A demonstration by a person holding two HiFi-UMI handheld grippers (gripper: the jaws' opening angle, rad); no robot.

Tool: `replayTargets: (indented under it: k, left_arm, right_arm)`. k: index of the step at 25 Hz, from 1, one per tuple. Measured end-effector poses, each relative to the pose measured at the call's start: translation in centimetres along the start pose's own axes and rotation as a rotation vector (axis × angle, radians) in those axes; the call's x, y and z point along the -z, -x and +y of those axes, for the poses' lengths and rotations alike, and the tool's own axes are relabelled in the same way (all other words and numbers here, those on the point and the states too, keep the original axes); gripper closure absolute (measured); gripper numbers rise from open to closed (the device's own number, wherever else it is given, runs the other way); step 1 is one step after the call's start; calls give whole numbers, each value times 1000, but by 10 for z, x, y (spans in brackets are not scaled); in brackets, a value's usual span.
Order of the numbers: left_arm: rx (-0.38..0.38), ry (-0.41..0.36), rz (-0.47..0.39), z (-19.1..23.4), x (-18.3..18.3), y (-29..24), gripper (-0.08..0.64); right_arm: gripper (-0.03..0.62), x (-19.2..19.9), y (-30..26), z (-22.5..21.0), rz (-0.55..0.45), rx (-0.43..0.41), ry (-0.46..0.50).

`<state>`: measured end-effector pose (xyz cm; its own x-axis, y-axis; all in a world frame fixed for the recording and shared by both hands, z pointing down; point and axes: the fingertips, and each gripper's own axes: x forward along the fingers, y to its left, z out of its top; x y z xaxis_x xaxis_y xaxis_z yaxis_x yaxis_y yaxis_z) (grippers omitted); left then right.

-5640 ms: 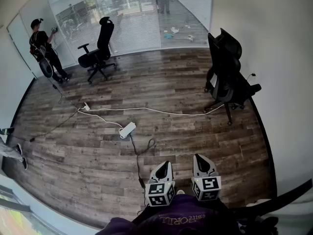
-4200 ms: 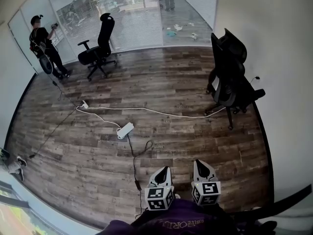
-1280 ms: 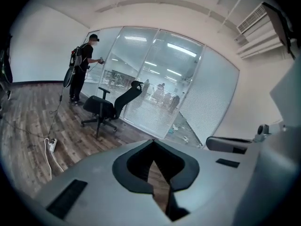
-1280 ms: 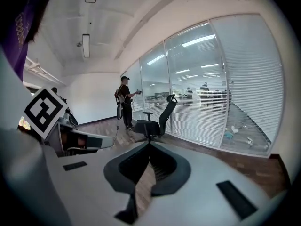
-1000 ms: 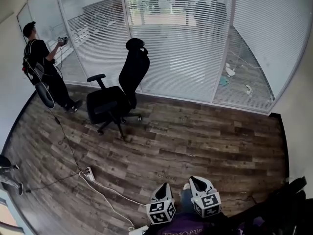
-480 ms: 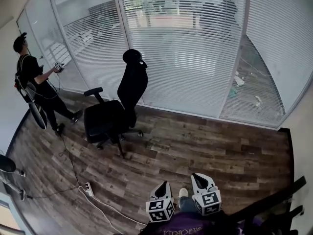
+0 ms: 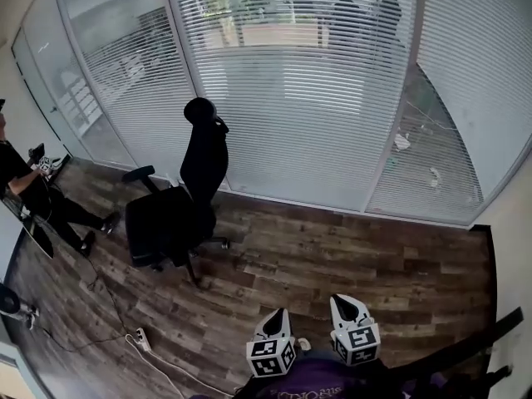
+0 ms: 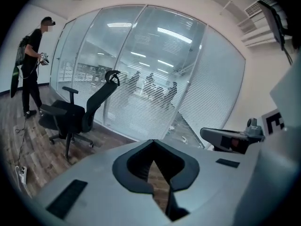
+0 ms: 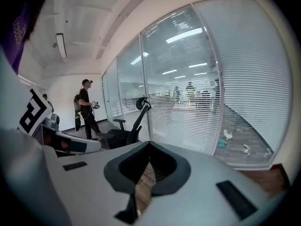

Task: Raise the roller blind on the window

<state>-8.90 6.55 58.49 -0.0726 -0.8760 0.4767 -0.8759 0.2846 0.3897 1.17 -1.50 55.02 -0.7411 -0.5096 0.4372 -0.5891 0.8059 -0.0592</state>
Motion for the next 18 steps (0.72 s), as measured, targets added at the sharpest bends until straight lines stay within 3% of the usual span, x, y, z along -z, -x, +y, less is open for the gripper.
replayTargets:
  k: [9, 14, 18]
  left_arm:
    - [79, -52, 3, 4, -70, -123, 560]
    - [95, -88, -58, 23, -159, -201, 560]
    - [85, -69, -65, 38, -225, -239, 560]
  right_arm:
    - [597, -41, -91, -75, -19, 86, -27]
    - [596, -118, -181, -102, -67, 40, 43]
    - [597, -186, -229, -116, -77, 32, 82]
